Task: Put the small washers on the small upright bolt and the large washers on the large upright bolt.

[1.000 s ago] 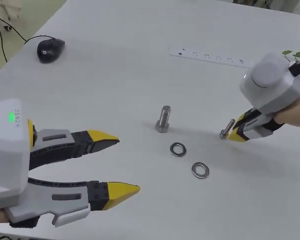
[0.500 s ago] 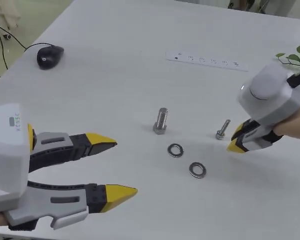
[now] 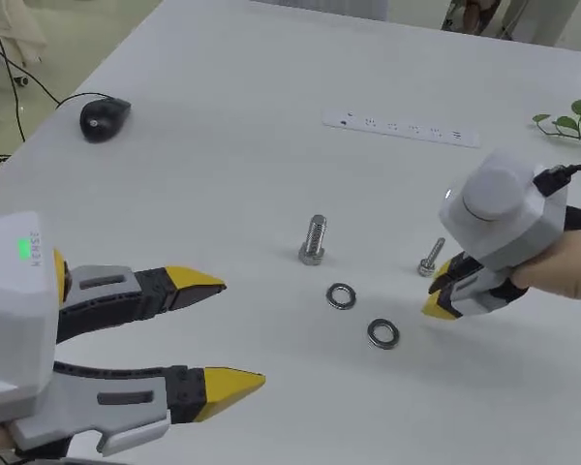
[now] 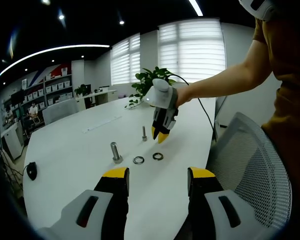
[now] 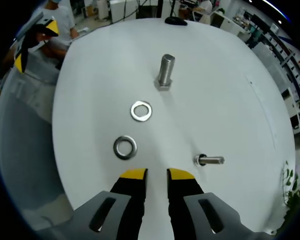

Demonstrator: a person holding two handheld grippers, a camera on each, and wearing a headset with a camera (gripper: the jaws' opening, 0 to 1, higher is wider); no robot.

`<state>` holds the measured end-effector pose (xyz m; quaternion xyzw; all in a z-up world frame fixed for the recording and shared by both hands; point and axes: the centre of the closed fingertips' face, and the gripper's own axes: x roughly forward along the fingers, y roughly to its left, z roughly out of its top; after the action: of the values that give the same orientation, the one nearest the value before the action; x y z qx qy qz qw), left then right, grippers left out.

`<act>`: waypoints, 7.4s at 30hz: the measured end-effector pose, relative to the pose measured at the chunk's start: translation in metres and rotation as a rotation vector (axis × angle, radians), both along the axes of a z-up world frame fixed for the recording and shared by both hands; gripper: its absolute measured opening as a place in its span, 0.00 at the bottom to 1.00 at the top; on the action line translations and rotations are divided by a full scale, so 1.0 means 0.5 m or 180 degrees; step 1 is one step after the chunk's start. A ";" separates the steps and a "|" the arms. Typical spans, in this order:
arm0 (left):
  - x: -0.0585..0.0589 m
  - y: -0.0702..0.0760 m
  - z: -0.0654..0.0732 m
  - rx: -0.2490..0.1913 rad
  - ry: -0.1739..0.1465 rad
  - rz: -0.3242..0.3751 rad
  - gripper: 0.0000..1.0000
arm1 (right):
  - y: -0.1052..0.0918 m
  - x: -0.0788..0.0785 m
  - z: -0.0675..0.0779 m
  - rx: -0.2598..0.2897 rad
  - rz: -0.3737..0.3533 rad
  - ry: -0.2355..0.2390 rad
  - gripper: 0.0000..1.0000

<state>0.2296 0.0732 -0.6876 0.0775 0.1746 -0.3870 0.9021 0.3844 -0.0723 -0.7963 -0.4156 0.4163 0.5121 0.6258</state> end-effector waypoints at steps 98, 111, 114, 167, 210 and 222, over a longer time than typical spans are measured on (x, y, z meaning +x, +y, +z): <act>0.009 0.006 -0.006 -0.0023 -0.0004 0.0071 0.45 | 0.077 -0.060 -0.035 -0.0065 0.0396 0.0220 0.21; 0.014 0.003 -0.007 -0.0034 -0.0004 0.0051 0.45 | 0.118 -0.031 0.025 0.0036 0.0495 0.0100 0.21; 0.014 0.003 -0.007 -0.0041 -0.0003 0.0055 0.45 | 0.131 -0.023 0.037 0.0054 0.0537 0.0055 0.21; 0.035 0.037 -0.012 -0.0065 0.0025 0.0165 0.44 | 0.280 0.073 0.093 0.0059 0.0868 -0.0103 0.22; 0.035 0.049 -0.025 -0.0093 0.0068 0.0244 0.44 | 0.276 0.084 0.006 -0.0289 0.1029 -0.0076 0.22; 0.037 0.052 -0.029 -0.0090 0.0086 0.0250 0.44 | 0.278 0.081 -0.018 -0.0281 0.0974 -0.0024 0.22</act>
<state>0.2483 0.0992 -0.7019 0.0526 0.1842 -0.3548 0.9151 0.4251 0.0664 -0.8053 -0.5033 0.3680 0.5811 0.5231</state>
